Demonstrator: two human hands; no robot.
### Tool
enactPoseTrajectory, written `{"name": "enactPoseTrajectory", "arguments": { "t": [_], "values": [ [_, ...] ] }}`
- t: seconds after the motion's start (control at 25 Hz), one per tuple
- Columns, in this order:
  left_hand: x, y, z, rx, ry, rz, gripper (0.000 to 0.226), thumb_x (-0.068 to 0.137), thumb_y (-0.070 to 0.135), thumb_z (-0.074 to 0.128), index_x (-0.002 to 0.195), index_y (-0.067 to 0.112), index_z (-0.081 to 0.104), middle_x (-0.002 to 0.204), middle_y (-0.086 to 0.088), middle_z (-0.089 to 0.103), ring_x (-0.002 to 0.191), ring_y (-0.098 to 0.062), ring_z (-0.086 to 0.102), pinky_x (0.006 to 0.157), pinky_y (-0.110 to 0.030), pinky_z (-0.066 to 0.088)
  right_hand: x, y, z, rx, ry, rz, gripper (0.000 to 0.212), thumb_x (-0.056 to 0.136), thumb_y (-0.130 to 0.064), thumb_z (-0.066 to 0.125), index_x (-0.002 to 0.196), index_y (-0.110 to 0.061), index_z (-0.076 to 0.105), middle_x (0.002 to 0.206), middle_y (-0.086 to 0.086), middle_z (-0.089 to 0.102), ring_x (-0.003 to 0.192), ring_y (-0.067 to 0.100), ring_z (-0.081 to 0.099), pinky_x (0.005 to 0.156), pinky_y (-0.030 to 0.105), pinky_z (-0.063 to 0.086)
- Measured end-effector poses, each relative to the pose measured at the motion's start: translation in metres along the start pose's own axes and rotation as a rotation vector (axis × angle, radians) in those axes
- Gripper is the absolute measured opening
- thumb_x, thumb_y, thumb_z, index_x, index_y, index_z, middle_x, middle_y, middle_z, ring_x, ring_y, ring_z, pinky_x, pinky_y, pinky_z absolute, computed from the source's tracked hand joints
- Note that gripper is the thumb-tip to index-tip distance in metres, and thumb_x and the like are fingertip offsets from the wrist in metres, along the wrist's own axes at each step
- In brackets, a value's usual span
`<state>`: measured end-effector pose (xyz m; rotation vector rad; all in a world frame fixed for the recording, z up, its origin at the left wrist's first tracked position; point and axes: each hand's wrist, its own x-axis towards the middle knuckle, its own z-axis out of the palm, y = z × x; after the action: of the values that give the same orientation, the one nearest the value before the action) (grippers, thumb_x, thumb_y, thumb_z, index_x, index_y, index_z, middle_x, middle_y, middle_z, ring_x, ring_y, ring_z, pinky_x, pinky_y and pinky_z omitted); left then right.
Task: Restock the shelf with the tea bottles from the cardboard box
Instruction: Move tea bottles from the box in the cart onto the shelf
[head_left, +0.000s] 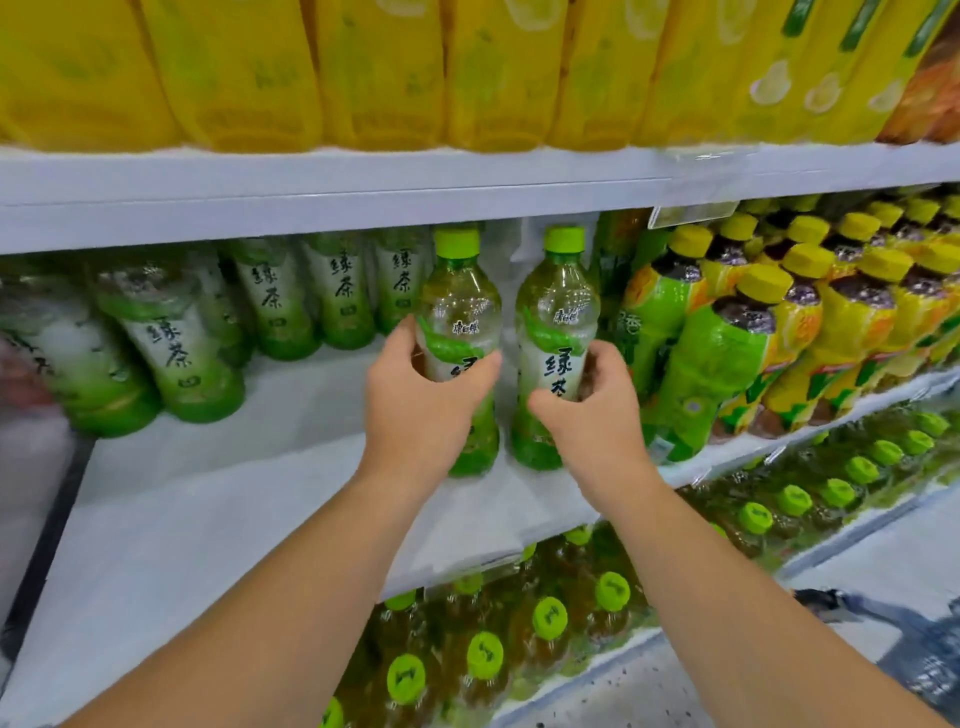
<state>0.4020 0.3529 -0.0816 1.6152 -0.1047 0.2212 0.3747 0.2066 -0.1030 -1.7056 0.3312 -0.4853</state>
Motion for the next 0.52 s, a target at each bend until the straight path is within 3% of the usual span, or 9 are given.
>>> {"name": "enactPoseTrajectory", "arguments": {
  "t": [0.12,0.32,0.52],
  "values": [
    [0.019,-0.016,0.011,-0.028,-0.010,0.108,0.040,0.076,0.023,0.083,0.112,0.029,0.066,0.100,0.018,0.073,0.092,0.005,0.067,0.078,-0.013,0.052,0.015,0.014,0.009,0.019,0.010,-0.100,0.051,0.071,-0.003,0.073,0.114,-0.021,0.054,0.099,0.001,0.069,0.087,0.014,0.070,0.073,0.029,0.059],
    [0.039,-0.039,0.016,0.021,-0.063,0.252,0.041,0.078,0.029,0.082,0.113,0.033,0.063,0.104,0.018,0.072,0.098,0.003,0.066,0.084,-0.019,0.052,0.021,0.039,0.009,0.039,0.026,-0.244,0.050,0.077,0.001,0.070,0.114,-0.030,0.057,0.100,-0.009,0.071,0.088,0.002,0.068,0.068,0.017,0.055],
    [0.034,-0.071,-0.001,0.169,-0.139,0.275,0.035,0.075,0.029,0.085,0.104,0.036,0.067,0.101,0.014,0.070,0.092,-0.001,0.067,0.080,-0.021,0.056,0.018,0.049,0.003,-0.023,-0.003,-0.305,0.039,0.086,-0.019,0.075,0.118,-0.034,0.059,0.108,-0.018,0.070,0.098,-0.002,0.066,0.081,0.021,0.053]
  ]
}}
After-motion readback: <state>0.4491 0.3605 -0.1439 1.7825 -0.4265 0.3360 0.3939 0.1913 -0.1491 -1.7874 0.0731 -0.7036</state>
